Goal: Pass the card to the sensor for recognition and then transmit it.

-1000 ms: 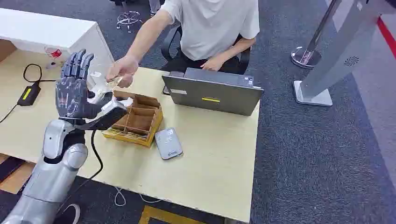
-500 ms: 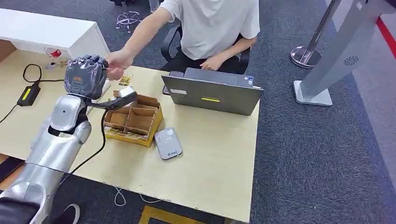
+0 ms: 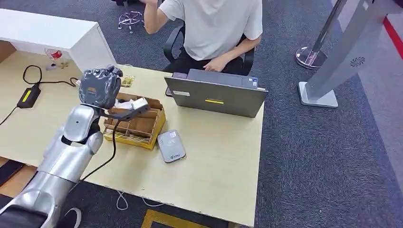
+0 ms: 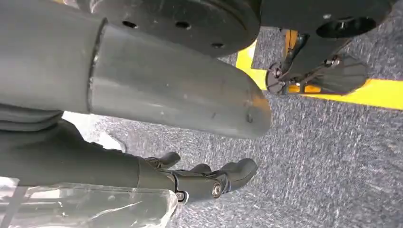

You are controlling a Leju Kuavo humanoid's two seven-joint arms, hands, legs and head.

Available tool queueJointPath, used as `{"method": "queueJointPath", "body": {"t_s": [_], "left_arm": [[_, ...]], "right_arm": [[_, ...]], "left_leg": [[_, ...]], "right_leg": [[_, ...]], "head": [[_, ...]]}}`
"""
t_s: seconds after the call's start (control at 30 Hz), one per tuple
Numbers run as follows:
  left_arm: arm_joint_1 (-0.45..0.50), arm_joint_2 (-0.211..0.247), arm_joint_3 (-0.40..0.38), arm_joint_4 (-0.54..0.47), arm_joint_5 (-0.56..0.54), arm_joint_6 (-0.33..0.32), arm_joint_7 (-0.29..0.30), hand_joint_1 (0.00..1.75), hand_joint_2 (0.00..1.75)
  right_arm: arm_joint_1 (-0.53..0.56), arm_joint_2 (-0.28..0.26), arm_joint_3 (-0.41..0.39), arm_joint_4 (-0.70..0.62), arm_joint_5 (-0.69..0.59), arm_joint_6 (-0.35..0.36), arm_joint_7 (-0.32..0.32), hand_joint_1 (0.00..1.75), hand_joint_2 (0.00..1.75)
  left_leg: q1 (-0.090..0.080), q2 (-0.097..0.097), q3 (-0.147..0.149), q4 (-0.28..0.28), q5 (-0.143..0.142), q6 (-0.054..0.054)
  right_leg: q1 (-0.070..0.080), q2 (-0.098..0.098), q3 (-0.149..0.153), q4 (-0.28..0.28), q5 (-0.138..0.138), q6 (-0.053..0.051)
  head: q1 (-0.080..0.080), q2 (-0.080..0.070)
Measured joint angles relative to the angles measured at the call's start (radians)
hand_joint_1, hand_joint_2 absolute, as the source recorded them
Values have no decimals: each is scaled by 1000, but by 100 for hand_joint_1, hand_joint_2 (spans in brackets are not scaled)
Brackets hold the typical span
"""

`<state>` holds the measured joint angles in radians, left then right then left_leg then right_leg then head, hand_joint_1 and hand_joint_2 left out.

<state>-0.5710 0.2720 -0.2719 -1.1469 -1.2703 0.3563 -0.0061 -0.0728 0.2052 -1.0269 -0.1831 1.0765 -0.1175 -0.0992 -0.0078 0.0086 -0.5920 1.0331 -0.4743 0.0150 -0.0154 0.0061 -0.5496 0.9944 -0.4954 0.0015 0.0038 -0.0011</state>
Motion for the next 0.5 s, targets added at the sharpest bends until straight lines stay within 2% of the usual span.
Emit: {"method": "queueJointPath", "body": {"t_s": [0.1,0.23,0.37,0.5], "left_arm": [[90,-31,-32,-75,-14,0,-4,175,175],[157,-66,-71,-148,-24,-24,-17,175,175],[230,-90,-129,-205,-47,-106,3,175,175],[249,-110,-156,-210,-52,-187,51,175,175]], "right_arm": [[-2,0,-6,0,-2,-6,3,0,0],[-2,0,-16,1,-11,-13,3,0,0],[-3,0,-22,3,-7,-16,3,0,0],[-3,0,-22,5,2,-9,3,0,0]], "left_leg": [[0,0,0,0,0,0],[0,1,0,0,0,0],[0,-1,0,0,0,0],[0,0,0,0,0,0]], "right_leg": [[0,0,0,0,0,0],[0,0,0,-1,0,0],[0,-1,0,0,0,0],[0,0,0,0,0,0]], "head": [[1,0],[1,0],[-2,0],[-1,0]]}}
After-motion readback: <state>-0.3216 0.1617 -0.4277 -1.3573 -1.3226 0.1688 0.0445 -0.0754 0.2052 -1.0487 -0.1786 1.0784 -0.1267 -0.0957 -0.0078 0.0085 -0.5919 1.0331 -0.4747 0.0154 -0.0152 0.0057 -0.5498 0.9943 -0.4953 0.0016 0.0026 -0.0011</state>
